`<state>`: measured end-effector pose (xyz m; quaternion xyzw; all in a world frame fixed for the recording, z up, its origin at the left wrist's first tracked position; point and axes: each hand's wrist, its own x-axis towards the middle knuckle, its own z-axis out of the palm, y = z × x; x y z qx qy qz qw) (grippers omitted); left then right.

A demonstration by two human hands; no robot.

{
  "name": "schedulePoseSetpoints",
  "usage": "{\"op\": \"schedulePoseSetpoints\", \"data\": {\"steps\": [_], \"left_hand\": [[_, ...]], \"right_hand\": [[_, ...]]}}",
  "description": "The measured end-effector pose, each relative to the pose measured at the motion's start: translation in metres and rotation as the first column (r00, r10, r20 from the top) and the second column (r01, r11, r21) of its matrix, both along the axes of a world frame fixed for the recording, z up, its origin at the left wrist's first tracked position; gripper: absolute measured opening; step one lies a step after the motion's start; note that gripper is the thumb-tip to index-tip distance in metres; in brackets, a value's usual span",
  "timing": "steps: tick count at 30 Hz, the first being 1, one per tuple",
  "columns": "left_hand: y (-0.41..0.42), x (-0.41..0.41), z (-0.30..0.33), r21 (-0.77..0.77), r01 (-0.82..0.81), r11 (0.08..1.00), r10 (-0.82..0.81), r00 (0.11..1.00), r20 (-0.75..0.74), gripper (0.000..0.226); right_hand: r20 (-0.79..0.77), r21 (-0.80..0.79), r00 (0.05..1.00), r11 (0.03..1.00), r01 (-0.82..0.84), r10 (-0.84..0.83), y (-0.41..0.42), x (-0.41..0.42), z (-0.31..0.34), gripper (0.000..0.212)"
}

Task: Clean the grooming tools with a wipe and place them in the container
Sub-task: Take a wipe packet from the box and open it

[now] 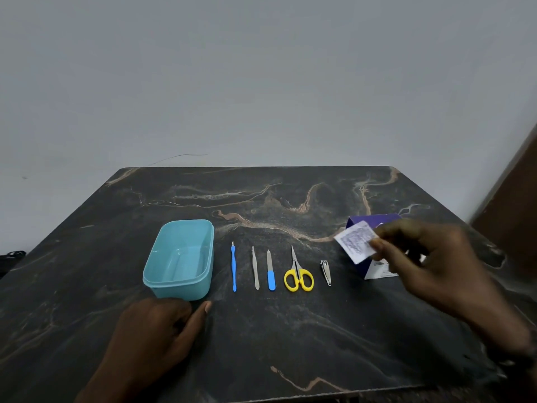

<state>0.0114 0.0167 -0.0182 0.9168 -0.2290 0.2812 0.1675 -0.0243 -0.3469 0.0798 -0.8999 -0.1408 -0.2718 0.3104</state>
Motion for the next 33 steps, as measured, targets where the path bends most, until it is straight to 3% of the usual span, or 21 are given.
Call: {"op": "schedulePoseSetpoints", "data": {"steps": [4, 8, 13, 20, 27, 30, 33], "left_hand": [[-0.005, 0.001, 0.002, 0.009, 0.096, 0.995, -0.096, 0.993, 0.073, 0.050], [-0.009, 0.002, 0.002, 0.002, 0.163, 0.987, -0.162, 0.980, 0.111, 0.047], [-0.008, 0.003, 0.001, -0.031, 0.203, 0.979, -0.197, 0.973, 0.122, 0.045], [-0.007, 0.004, -0.001, -0.065, 0.211, 0.975, -0.202, 0.971, 0.126, 0.047], [-0.032, -0.001, 0.024, -0.058, 0.307, 0.950, -0.298, 0.946, 0.128, 0.038], [-0.061, 0.008, 0.046, -0.169, 0.351, 0.921, -0.318, 0.928, 0.194, 0.018], [-0.098, 0.027, 0.064, -0.408, 0.268, 0.873, -0.158, 0.946, 0.284, 0.005]], "right_hand": [[-0.087, 0.233, 0.990, 0.969, -0.085, 0.108, 0.025, 0.030, -0.012, 0.015], [-0.064, 0.428, 0.974, 0.888, -0.168, 0.216, 0.054, 0.062, -0.021, 0.020], [-0.033, 0.435, 0.965, 0.873, -0.219, 0.259, 0.074, 0.095, -0.029, 0.006], [0.015, 0.522, 0.968, 0.823, -0.222, 0.252, 0.082, 0.114, -0.050, 0.007], [0.058, 0.512, 0.983, 0.841, -0.177, 0.172, 0.083, 0.111, -0.065, 0.006], [0.060, 0.544, 0.988, 0.825, -0.154, 0.144, 0.085, 0.110, -0.069, 0.006], [0.054, 0.584, 0.991, 0.801, -0.132, 0.124, 0.084, 0.108, -0.068, 0.005]]}}
